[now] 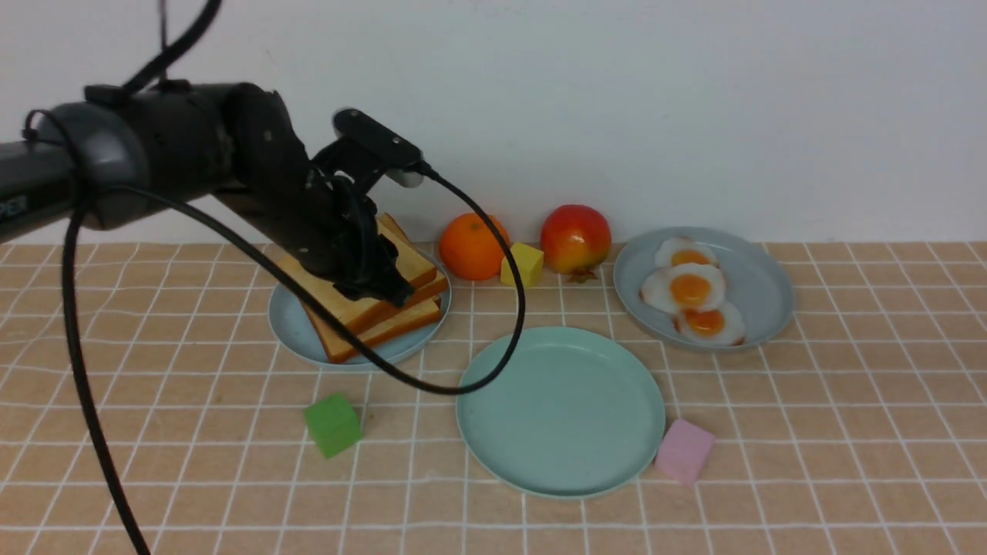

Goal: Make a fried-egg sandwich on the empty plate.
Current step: Use the left arm to grab a slice of bread

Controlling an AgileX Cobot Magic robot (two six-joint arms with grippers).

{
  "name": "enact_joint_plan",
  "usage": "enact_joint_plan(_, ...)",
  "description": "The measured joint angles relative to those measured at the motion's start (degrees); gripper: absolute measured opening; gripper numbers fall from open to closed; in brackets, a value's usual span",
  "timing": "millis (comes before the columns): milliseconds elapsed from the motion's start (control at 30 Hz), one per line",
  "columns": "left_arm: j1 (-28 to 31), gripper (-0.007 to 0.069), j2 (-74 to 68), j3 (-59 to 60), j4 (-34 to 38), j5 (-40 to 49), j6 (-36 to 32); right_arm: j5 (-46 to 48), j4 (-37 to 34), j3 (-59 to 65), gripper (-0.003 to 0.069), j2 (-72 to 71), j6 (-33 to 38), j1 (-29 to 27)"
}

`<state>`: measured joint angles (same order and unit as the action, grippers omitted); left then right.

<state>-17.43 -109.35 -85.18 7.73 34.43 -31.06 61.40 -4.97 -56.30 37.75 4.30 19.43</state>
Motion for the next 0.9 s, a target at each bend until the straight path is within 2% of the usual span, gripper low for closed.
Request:
enact_joint_plan(33, 0.0, 0.0344, -0.5, -0.1, -1.4, -1.2, -0.1, 0.0, 0.0, 0.0, 0.0062, 0.0, 0.0, 0.0)
enact_joint_plan(100, 0.0, 0.0418, -1.6, -0.2, -2.8, -2.7, -0.1, 0.1, 0.0, 0.0, 0.0064, 0.0, 0.0, 0.0)
enact_joint_plan(167, 0.0, 0.0456, -3.0, -0.4, -4.2, -4.1, -0.1, 0.1, -0.1, 0.0, 0.0067, 0.0, 0.0, 0.0)
enact_joint_plan(300, 0.0, 0.0465, -5.3, -0.4, -6.5, -4.8, 0.3, 0.4, -0.6, 0.0, 0.0071, 0.0, 0.0, 0.0)
enact_joint_plan(433, 0.0, 0.0400, -6.7, -0.7, -7.7, -5.5, 5.0, 0.5, -2.1, 0.0, 0.0074, 0.0, 0.0, 0.0)
enact_joint_plan(567, 0.0, 0.0297, -6.7, -0.8, -7.7, -5.6, 8.1, 0.5, -3.6, 0.0, 0.0075, 0.0, 0.0, 0.0)
enact_joint_plan(767, -0.2, 0.0032, -6.7, -1.0, -7.7, -4.4, 8.7, 0.7, -4.7, 0.0, 0.0083, 0.0, 0.0, 0.0)
enact_joint_plan(833, -0.3, 0.0000, -6.5, -1.1, -7.7, -4.2, 8.7, 0.7, -4.8, 0.0, 0.0085, 0.0, 0.0, 0.0)
enact_joint_plan(900, -0.3, 0.0000, -5.8, -1.2, -7.7, -3.4, 8.8, 0.8, -4.8, 0.0, 0.0085, 0.0, 0.0, 0.0)
